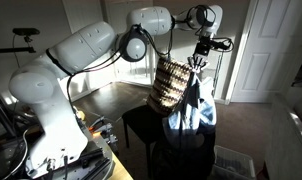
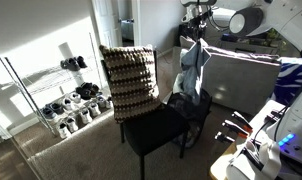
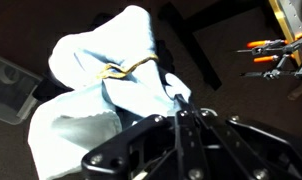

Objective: Put the jean trousers into the washing basket

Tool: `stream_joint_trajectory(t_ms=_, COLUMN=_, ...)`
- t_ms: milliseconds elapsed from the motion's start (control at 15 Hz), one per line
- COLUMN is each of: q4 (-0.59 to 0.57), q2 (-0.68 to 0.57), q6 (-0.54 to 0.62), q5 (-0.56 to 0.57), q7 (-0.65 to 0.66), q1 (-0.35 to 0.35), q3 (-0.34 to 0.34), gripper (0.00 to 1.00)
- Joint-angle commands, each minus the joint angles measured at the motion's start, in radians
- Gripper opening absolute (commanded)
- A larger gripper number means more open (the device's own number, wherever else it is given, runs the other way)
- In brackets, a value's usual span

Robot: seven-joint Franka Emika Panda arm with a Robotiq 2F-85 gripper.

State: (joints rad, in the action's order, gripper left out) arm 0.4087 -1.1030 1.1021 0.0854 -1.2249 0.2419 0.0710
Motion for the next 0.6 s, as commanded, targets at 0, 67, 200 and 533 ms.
stream_joint_trajectory(t_ms=0, q4=-0.055, q2=-0.080, q6=-0.063, q5=0.046, q7=-0.009, q1=-0.025, q3=0.015, gripper=0.00)
stream_joint_trajectory(t_ms=67, q4=-0.058, q2=-0.103, q6=-0.060, q5=0.053, q7=-0.006, q1=-0.024, q3=0.021, gripper=0.00)
stream_joint_trajectory(t_ms=200, q4=0.023, q2=-0.087, q6=-0.018, q5=0.058, q7=-0.006, q1=-0.027, q3=0.038, gripper=0.00)
stream_joint_trajectory(t_ms=533, q4=0.027, q2=-0.128, q6=0.001, q5=0.067, q7=-0.012, q1=-0.033, q3=0.066, gripper=0.00)
